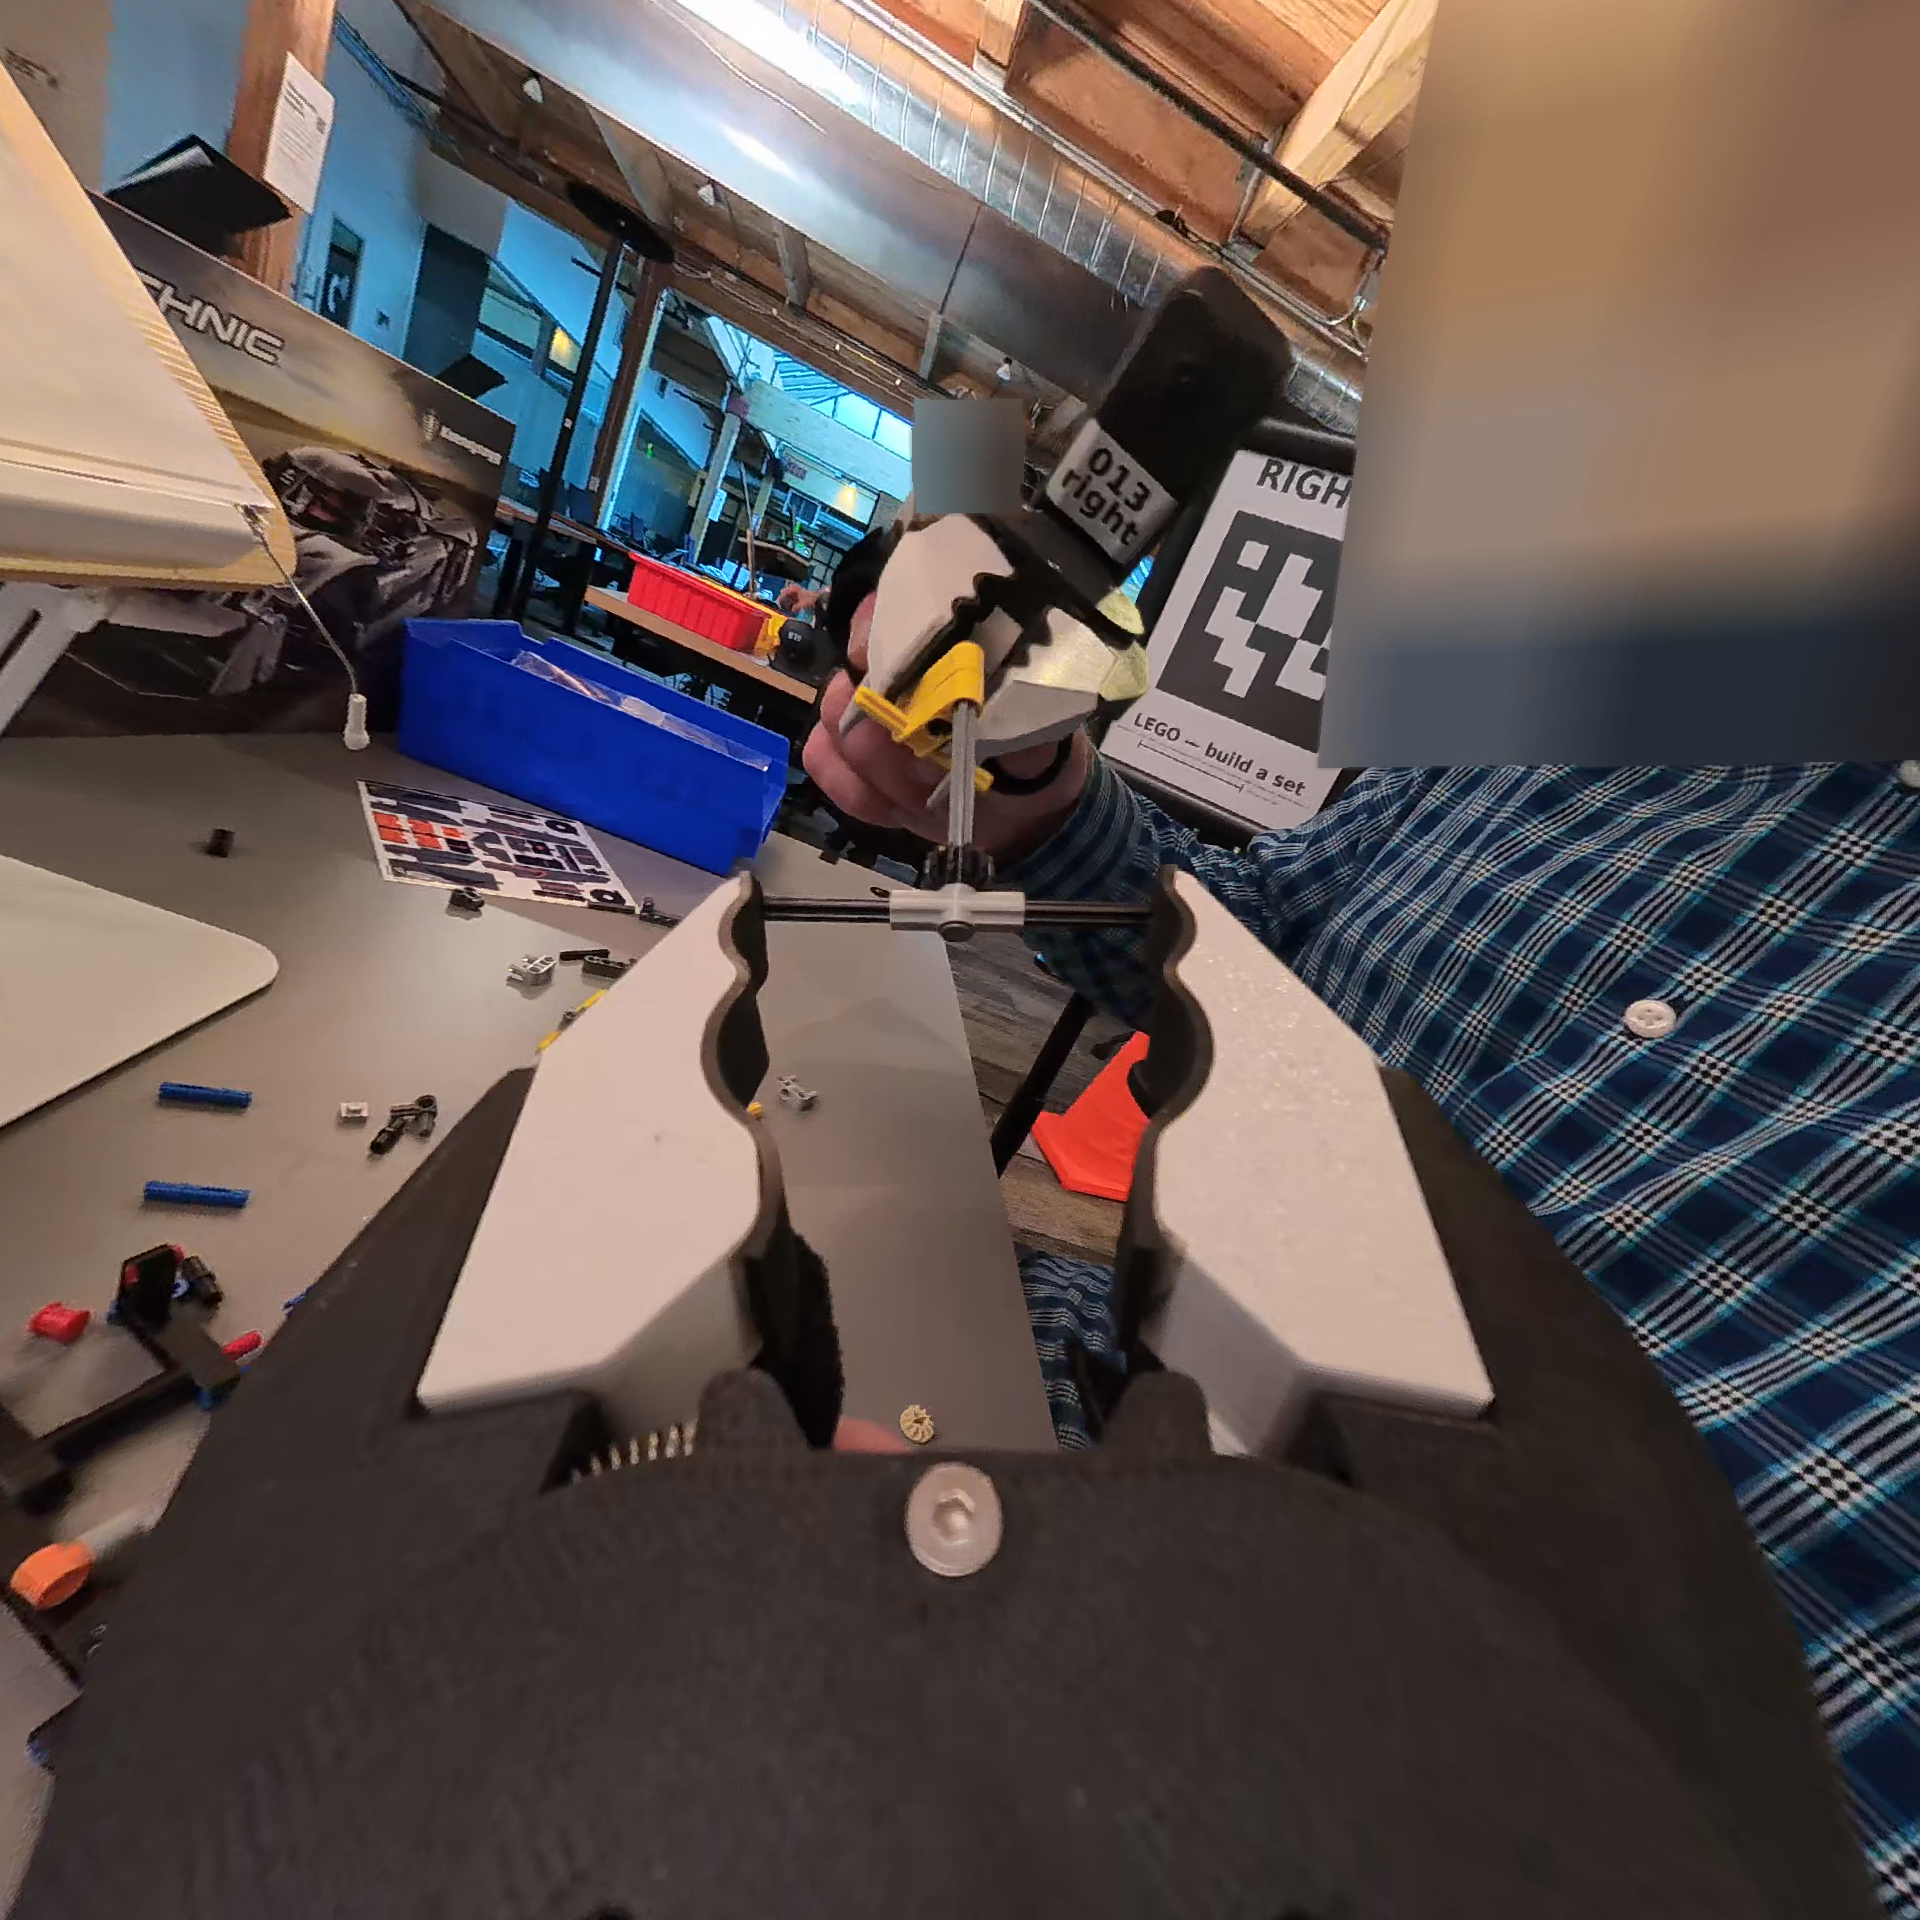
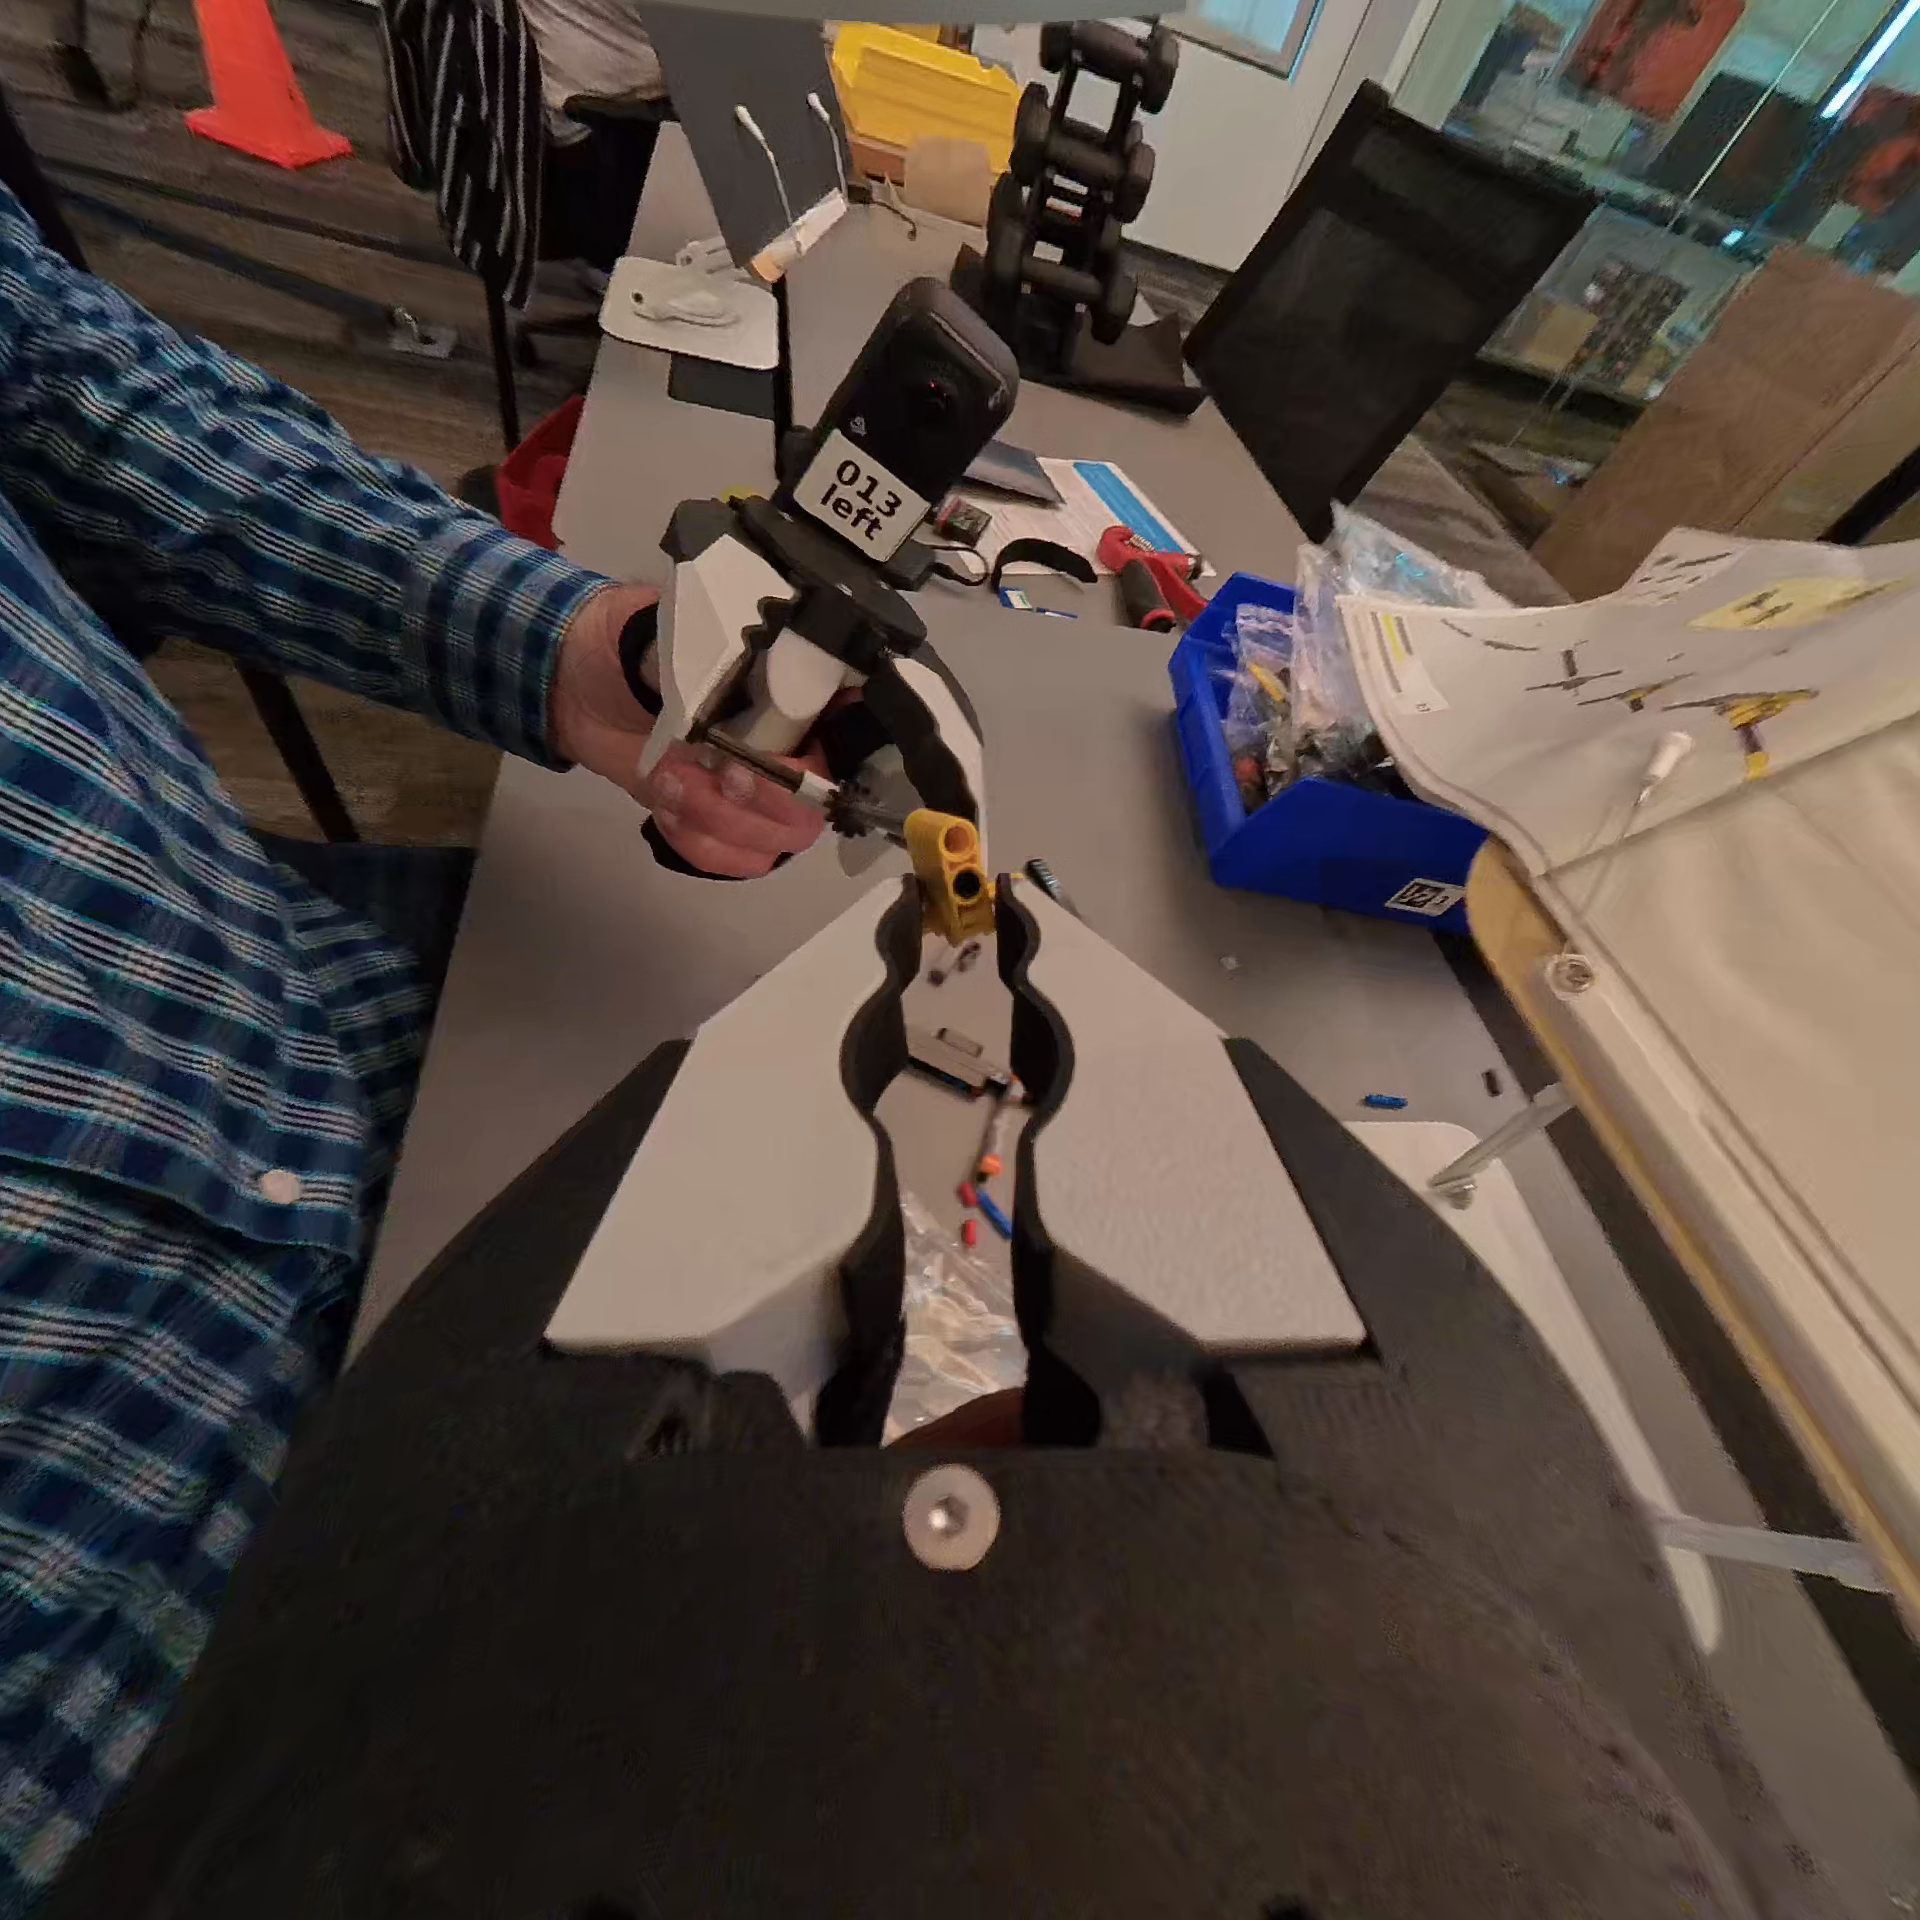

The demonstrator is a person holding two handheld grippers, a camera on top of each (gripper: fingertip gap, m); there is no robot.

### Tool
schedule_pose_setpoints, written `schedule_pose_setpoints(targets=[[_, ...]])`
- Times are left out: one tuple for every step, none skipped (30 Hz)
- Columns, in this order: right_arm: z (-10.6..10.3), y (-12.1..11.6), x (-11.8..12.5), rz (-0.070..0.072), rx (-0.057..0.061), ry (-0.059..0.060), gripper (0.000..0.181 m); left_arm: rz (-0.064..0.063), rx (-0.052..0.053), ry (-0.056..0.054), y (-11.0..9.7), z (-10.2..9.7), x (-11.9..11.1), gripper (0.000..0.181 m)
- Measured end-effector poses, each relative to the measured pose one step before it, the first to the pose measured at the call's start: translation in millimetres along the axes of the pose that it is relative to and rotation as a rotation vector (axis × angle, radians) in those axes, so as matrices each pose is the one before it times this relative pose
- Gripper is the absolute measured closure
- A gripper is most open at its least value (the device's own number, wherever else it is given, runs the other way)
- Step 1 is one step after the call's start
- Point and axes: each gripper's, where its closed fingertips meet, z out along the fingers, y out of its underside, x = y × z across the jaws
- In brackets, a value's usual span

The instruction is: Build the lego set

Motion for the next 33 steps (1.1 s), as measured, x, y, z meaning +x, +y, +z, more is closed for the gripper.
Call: schedule_pose_setpoints(targets=[[0.14,0.04,-0.54,-0.0242,-0.0038,0.0106,0.167,-0.0045,-0.0050,0.0018,0.92,0.34,0.44,0.110],[0.09,0.31,-0.55,-0.0243,-0.0057,0.0098,0.167,-0.0058,-0.0010,0.0021,0.84,1.38,-0.01,0.110],[-0.06,0.78,-0.32,-0.0272,-0.0069,0.0132,0.167,-0.0070,-0.0008,0.0025,0.57,0.89,-0.34,0.110],[-0.06,1.54,-1.01,-0.0188,-0.0101,0.0052,0.169,-0.0045,-0.0047,0.0009,1.44,0.67,-0.32,0.110],[-0.39,0.68,-1.38,-0.0124,-0.0037,0.0020,0.169,-0.0063,-0.0054,0.0018,2.06,0.36,-0.03,0.110],[-0.63,1.00,-0.59,-0.0079,-0.0036,0.0055,0.169,-0.0072,-0.0012,0.0022,1.00,0.36,-0.68,0.110],[-0.58,1.68,-0.99,-0.0045,-0.0067,0.0021,0.169,-0.0067,0.0002,0.0018,1.03,0.13,-0.40,0.110],[-0.84,1.32,-1.84,-0.0060,0.0008,-0.0030,0.170,-0.0057,-0.0039,0.0017,1.44,0.25,-0.99,0.110],[-0.75,2.68,-1.78,0.0051,-0.0058,-0.0078,0.170,-0.0025,-0.0054,-0.0006,1.73,0.43,-0.40,0.110],[-0.84,3.48,-1.42,0.0178,-0.0057,-0.0134,0.171,-0.0038,-0.0030,0.0013,1.21,0.49,-0.56,0.110],[-1.56,1.23,-1.77,0.0266,0.0121,-0.0187,0.171,-0.0031,-0.0015,0.0025,1.01,0.51,-0.58,0.110],[-1.78,0.52,-2.13,0.0360,0.0157,-0.0239,0.172,0.0033,-0.0057,0.0031,1.37,0.80,0.09,0.110],[-1.80,1.89,-2.86,0.0382,0.0063,-0.0306,0.173,0.0070,-0.0137,-0.0013,2.32,2.23,-1.75,0.109],[-1.85,2.78,-2.63,0.0432,0.0024,-0.0338,0.174,0.0127,-0.0107,-0.0072,0.97,0.64,-1.02,0.110],[-1.63,1.97,-2.12,0.0538,0.0113,-0.0323,0.175,0.0138,-0.0155,-0.0028,1.46,1.48,0.31,0.110],[-1.12,2.62,-2.37,0.0644,0.0095,-0.0366,0.176,0.0212,-0.0181,-0.0071,1.33,1.55,0.30,0.109],[-0.88,2.55,-1.54,0.0501,0.0101,-0.0247,0.176,0.0173,-0.0136,-0.0103,1.39,1.61,-0.25,0.109],[-0.62,1.94,-1.48,0.0281,0.0137,-0.0125,0.176,0.0141,-0.0145,-0.0042,1.17,1.92,0.60,0.110],[0.53,2.44,-1.61,0.0251,0.0042,-0.0080,0.176,0.0155,-0.0185,-0.0038,2.48,2.74,0.90,0.110],[1.38,2.54,-1.63,0.0299,0.0018,-0.0092,0.176,0.0170,-0.0136,-0.0066,1.75,3.26,0.54,0.110],[1.72,2.76,-1.71,0.0298,0.0026,-0.0125,0.176,0.0155,-0.0081,-0.0020,1.22,4.07,1.51,0.110],[1.05,1.79,-0.59,0.0136,0.0107,-0.0043,0.176,0.0100,-0.0067,-0.0055,0.93,3.95,0.84,0.110],[-0.06,0.83,-0.16,0.0150,0.0120,-0.0053,0.176,0.0073,0.0010,-0.0024,0.12,3.07,0.55,0.110],[-0.19,-0.26,-0.53,0.0105,0.0133,-0.0051,0.176,0.0003,0.0048,0.0049,-0.75,2.02,1.05,0.110],[0.08,0.14,0.01,0.0030,0.0067,0.0014,0.176,0.0013,-0.0021,-0.0005,-0.37,1.17,-0.20,0.110],[0.58,0.58,0.38,0.0022,-0.0007,0.0054,0.176,0.0078,-0.0057,-0.0051,0.39,2.27,-0.46,0.110],[0.81,-0.09,0.03,0.0075,-0.0003,0.0006,0.176,-0.0002,0.0024,0.0038,-0.73,1.78,0.36,0.110],[0.96,-0.19,0.12,0.0084,-0.0020,0.0000,0.176,-0.0044,0.0058,0.0020,-0.84,2.06,-0.13,0.110],[0.58,0.32,0.90,0.0080,-0.0088,0.0027,0.176,0.0005,0.0041,-0.0044,-0.17,1.82,-1.00,0.110],[-0.50,-0.79,1.48,0.0047,-0.0051,0.0072,0.176,-0.0069,0.0195,-0.0037,-2.17,-0.02,-1.48,0.110],[-0.33,-1.73,1.27,0.0051,-0.0028,0.0072,0.176,-0.0186,0.0193,0.0039,-1.96,-0.14,-1.02,0.110],[1.03,0.05,0.13,0.0026,-0.0164,0.0027,0.176,-0.0141,0.0196,0.0065,-1.53,-0.19,-0.09,0.110],[1.55,0.79,-0.02,-0.0059,-0.0215,0.0041,0.175,-0.0121,0.0148,0.0018,-0.88,-0.15,-0.15,0.110]])
